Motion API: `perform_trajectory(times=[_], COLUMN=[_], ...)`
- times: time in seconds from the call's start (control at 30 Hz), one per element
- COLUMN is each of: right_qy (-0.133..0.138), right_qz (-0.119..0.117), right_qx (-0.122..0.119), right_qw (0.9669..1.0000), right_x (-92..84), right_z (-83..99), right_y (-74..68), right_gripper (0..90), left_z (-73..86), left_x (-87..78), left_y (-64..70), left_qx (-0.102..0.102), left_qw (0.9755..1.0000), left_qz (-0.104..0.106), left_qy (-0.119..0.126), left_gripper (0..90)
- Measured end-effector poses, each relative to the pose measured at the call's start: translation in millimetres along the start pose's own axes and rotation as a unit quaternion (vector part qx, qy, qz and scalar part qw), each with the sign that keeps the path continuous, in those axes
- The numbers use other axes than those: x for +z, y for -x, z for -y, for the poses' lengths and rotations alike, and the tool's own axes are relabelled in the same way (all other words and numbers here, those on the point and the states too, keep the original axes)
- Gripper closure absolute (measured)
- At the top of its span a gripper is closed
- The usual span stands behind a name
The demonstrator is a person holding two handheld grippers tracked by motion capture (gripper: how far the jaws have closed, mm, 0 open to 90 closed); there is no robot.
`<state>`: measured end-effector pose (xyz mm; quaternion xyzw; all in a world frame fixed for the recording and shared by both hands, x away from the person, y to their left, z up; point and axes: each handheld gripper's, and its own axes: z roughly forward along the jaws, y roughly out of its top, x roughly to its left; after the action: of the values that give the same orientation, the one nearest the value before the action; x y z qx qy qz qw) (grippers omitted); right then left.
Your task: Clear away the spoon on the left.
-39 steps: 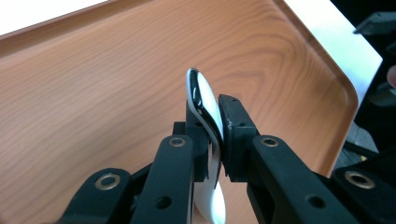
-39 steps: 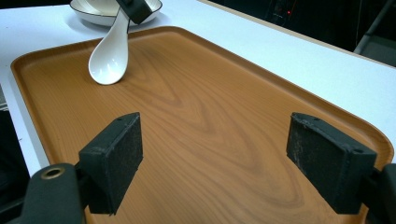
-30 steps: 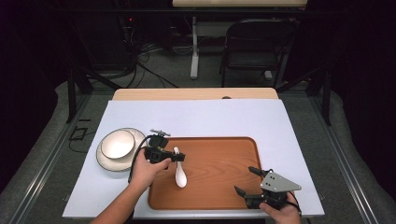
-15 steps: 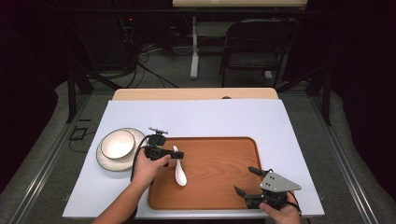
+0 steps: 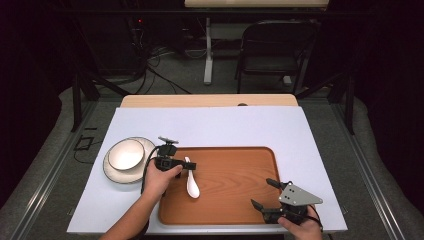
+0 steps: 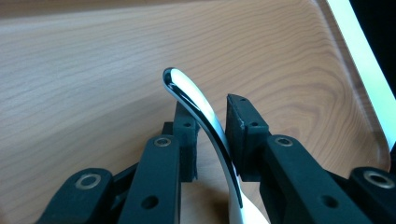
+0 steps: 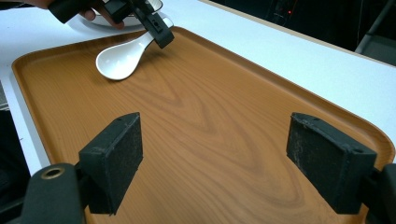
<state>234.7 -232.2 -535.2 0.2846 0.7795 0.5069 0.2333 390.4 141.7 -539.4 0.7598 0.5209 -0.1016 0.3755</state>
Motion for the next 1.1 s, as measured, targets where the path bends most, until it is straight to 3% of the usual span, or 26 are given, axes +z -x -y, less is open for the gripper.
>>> perform_trajectory(times=[0.5,1.1], right_qy=[0.000,0.000], right_qz=[0.001,0.000], right_qx=[0.000,0.000], right_qw=[1.0000,1.0000], right_x=[-0.3,-0.3], right_z=[0.0,-0.1], right_y=[0.2,0.0], right_gripper=[18.3,18.3], left_z=[1.0,0.9], left_x=[1.5,1.5], left_y=[-2.7,0.7], left_qx=[-0.003,0.018], left_qw=[0.9998,0.9981], left_qz=[-0.021,-0.058], left_qy=[-0.004,-0.011], left_gripper=[68.5,62.9])
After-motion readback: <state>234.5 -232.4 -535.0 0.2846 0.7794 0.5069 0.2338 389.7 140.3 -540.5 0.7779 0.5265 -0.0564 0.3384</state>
